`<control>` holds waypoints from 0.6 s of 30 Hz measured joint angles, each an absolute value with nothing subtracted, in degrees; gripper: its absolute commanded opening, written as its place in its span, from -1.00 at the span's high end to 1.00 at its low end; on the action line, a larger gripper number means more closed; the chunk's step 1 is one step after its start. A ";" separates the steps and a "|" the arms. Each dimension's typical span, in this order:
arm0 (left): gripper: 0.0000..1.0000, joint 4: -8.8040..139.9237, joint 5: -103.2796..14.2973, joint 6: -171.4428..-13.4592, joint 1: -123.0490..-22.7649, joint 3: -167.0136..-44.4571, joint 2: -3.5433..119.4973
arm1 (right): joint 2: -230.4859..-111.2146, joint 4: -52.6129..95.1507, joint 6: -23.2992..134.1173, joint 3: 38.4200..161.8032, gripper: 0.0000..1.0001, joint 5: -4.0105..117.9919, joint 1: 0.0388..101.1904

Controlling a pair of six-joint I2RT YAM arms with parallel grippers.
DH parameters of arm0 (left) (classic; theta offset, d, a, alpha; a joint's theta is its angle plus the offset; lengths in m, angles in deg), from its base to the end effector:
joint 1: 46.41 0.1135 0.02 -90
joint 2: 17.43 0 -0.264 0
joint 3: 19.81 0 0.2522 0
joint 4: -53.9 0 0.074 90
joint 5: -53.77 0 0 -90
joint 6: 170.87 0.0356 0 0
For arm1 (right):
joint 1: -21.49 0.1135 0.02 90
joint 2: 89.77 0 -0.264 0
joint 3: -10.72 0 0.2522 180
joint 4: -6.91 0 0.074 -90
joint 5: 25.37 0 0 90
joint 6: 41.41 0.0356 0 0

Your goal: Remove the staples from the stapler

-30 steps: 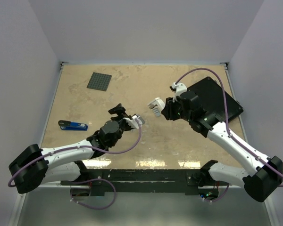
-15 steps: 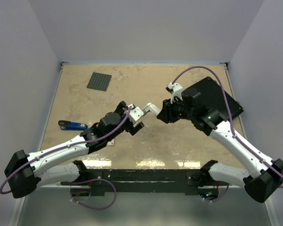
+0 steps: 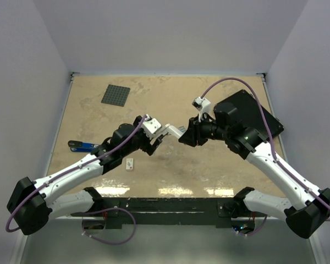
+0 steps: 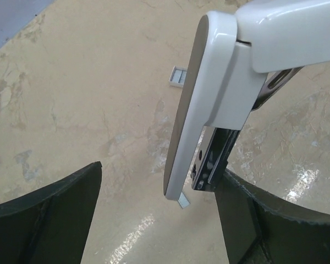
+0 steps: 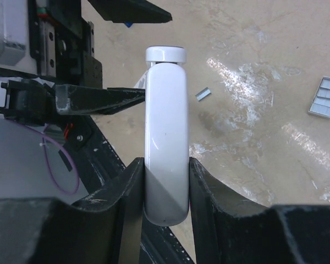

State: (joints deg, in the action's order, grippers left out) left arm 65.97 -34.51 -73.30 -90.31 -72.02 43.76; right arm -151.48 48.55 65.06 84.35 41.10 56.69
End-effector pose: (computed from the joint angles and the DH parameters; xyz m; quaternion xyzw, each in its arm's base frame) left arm 0.1767 -0.1685 0.2661 0.3503 0.7462 -0.1647 0.5416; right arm 0.1832 0.1466 0.3452 -0.2388 0.8187 0.3729 0.3656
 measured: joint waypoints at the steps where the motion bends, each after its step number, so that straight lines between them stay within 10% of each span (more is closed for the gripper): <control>1: -0.71 66.01 -34.95 -73.28 -90.26 -72.02 43.89 | -151.31 48.36 65.39 84.35 1.00 40.80 56.67; 7: -0.45 66.58 -37.18 -73.10 -90.22 -72.05 44.83 | -150.67 46.37 67.53 84.35 1.00 37.80 56.73; 18: 0.85 67.15 -36.42 -71.48 -90.37 -72.02 44.83 | -152.79 42.74 70.44 84.49 0.78 36.67 56.58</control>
State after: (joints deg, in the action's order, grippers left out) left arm 67.15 -36.42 -71.48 -90.37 -72.02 44.83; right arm -152.79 42.74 70.44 84.49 36.67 56.58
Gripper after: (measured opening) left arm 0.307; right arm 0.364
